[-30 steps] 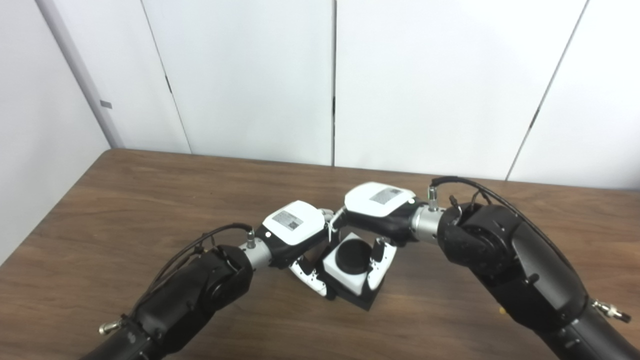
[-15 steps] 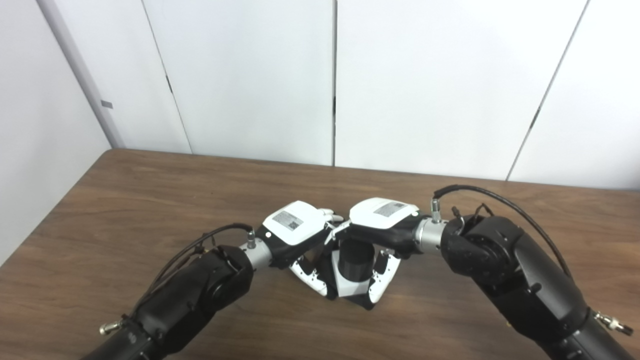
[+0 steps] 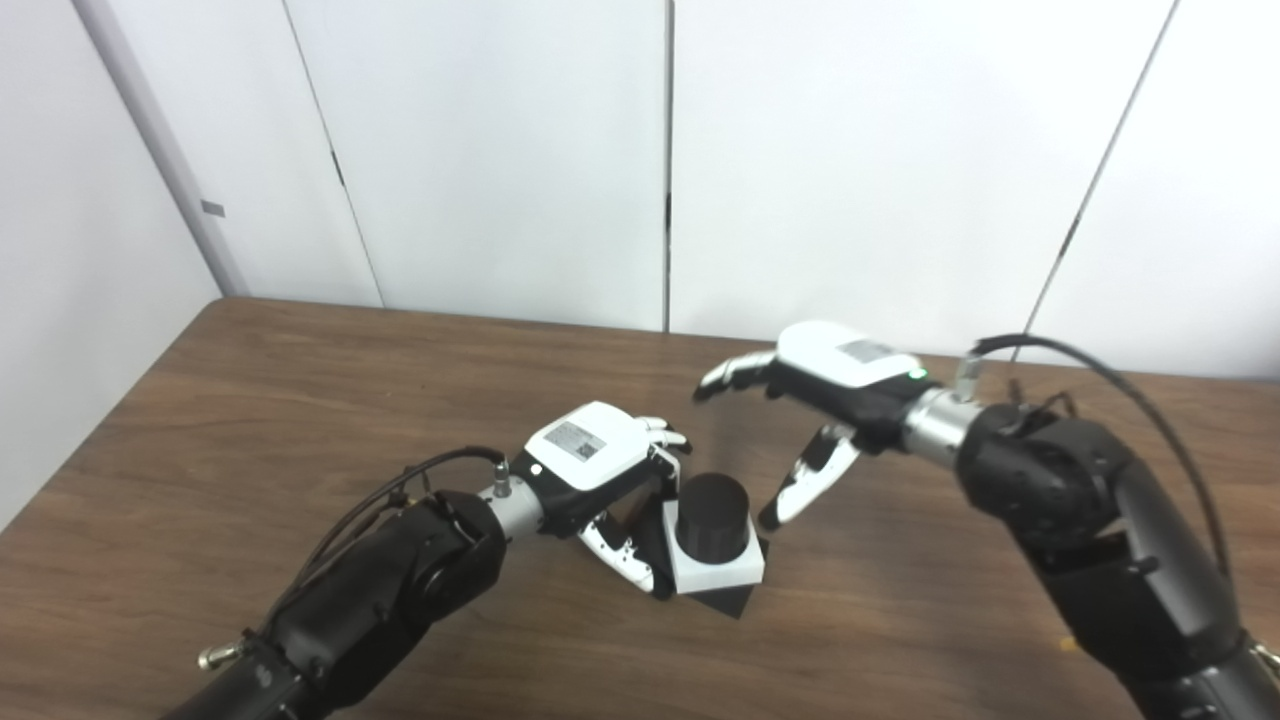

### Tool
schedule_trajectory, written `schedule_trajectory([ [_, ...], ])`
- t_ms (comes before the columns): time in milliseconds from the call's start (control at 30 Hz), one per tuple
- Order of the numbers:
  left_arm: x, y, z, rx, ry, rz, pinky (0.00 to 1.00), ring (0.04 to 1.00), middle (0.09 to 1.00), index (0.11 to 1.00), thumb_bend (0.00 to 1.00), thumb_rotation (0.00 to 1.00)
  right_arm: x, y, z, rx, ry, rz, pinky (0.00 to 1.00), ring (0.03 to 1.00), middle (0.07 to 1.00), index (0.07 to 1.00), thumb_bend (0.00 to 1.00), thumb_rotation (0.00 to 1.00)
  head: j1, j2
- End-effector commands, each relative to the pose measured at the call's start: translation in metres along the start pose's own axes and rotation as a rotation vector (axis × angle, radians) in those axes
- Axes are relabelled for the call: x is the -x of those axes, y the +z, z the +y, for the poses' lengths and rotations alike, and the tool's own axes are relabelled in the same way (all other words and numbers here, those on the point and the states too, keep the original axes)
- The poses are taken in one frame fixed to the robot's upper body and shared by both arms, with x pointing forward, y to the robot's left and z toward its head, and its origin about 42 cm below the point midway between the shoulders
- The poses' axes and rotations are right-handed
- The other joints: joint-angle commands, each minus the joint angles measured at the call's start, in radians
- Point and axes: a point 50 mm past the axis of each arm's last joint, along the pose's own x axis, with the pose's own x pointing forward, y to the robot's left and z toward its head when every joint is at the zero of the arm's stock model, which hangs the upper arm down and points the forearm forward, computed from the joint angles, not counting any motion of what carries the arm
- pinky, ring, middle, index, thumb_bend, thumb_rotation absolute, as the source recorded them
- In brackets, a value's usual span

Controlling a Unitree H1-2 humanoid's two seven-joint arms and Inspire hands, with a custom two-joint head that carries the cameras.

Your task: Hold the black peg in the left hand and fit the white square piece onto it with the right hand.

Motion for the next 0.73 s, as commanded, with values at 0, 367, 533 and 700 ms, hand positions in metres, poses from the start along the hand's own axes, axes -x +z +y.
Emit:
schedule_trajectory([
  [0, 0.014, 0.004, -0.046, -0.02, -0.201, 0.005, 0.82, 0.902, 0.875, 0.494, 0.52, 0.08, 0.009, -0.001, -0.023, -0.011, -0.106, -0.007, 0.68, 0.819, 0.826, 0.793, 0.88, 0.24, -0.002, 0.002],
  [367, 0.018, 0.001, -0.047, -0.025, -0.196, 0.004, 0.8, 0.886, 0.869, 0.494, 0.52, 0.07, 0.075, -0.048, 0.001, -0.205, -0.39, 0.135, 0.63, 0.751, 0.776, 0.744, 0.76, 0.09, -0.02, 0.003],
  [533, 0.02, -0.001, -0.046, -0.021, -0.187, 0.007, 0.8, 0.882, 0.863, 0.493, 0.52, 0.07, 0.098, -0.065, 0.031, -0.326, -0.533, 0.2, 0.63, 0.709, 0.74, 0.716, 0.75, 0.03, -0.024, 0.003],
  [700, 0.02, -0.002, -0.047, -0.025, -0.182, 0.006, 0.79, 0.876, 0.86, 0.493, 0.52, 0.07, 0.113, -0.086, 0.071, -0.455, -0.634, 0.247, 0.63, 0.717, 0.749, 0.712, 0.71, 0.0, -0.031, 0.003],
])
